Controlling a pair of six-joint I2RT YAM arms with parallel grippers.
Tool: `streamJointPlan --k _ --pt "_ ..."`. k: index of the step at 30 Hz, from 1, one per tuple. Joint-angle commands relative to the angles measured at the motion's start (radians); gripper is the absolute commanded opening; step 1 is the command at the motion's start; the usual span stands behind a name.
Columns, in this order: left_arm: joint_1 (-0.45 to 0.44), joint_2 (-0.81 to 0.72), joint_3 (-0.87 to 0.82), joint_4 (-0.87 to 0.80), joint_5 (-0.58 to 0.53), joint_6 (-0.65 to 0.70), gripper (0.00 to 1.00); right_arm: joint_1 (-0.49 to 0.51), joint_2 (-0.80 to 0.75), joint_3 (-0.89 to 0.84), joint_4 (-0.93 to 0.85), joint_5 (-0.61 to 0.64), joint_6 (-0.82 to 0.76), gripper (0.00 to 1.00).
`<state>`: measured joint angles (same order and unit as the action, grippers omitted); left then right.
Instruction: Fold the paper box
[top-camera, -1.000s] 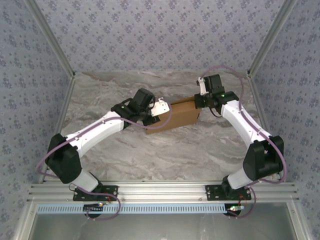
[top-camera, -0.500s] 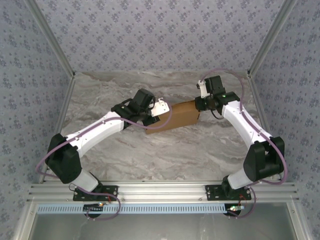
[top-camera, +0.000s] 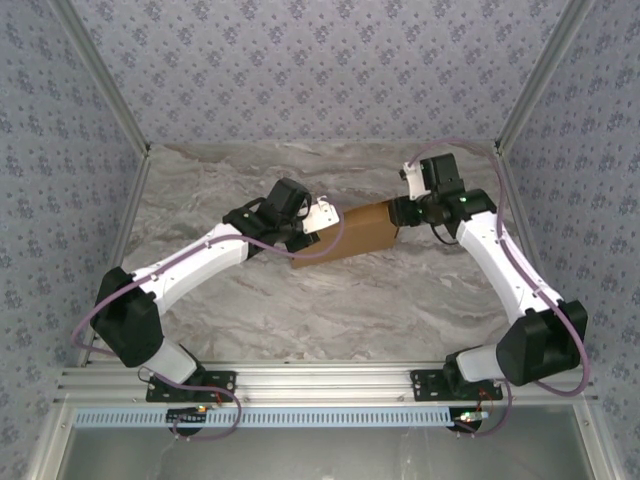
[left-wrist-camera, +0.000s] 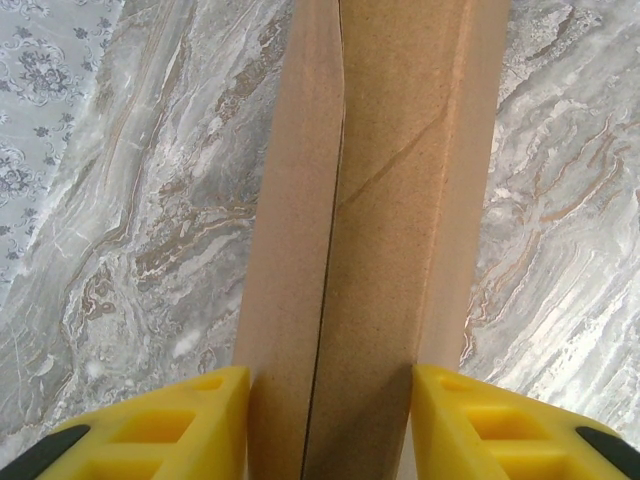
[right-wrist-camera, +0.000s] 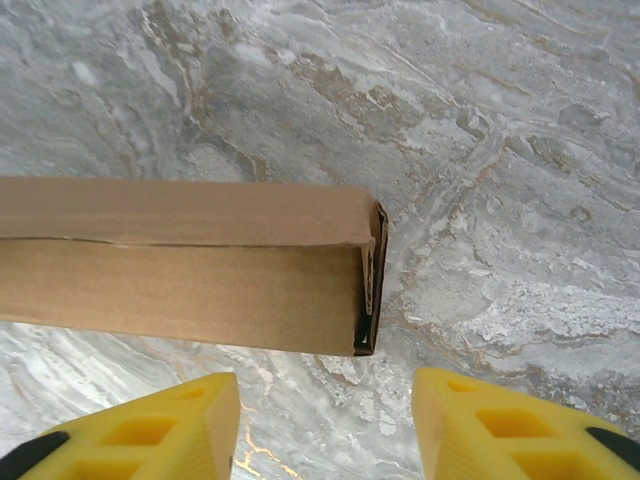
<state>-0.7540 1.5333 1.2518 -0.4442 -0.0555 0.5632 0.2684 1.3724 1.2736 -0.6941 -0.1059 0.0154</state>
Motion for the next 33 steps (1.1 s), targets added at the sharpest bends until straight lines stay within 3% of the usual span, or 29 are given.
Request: streamJointPlan --k 1,7,13,25,33 --pt "-0.007 0.01 -0.029 -0.044 -0.001 -0.013 0.42 -0.044 0.018 0.07 0.0 -0.105 0.028 0.54" --pt "-0.009 0.002 -0.029 -0.04 -0.002 -0.012 0.42 -0.079 0.146 0.181 0.04 -0.212 0.056 0.57" --pt "-0.012 -0.002 -0.032 -0.034 -0.001 -0.009 0.42 -0.095 0.251 0.235 0.028 -0.221 0.055 0.56" --pt "-0.022 -0.015 -0.057 -0.03 0.005 -0.026 0.42 -0.12 0.215 0.058 0.024 -0.18 0.038 0.54" --pt "-0.032 -0.035 -0.137 0.021 0.008 -0.065 0.41 -0.168 0.182 -0.072 0.077 -0.285 0.076 0.52"
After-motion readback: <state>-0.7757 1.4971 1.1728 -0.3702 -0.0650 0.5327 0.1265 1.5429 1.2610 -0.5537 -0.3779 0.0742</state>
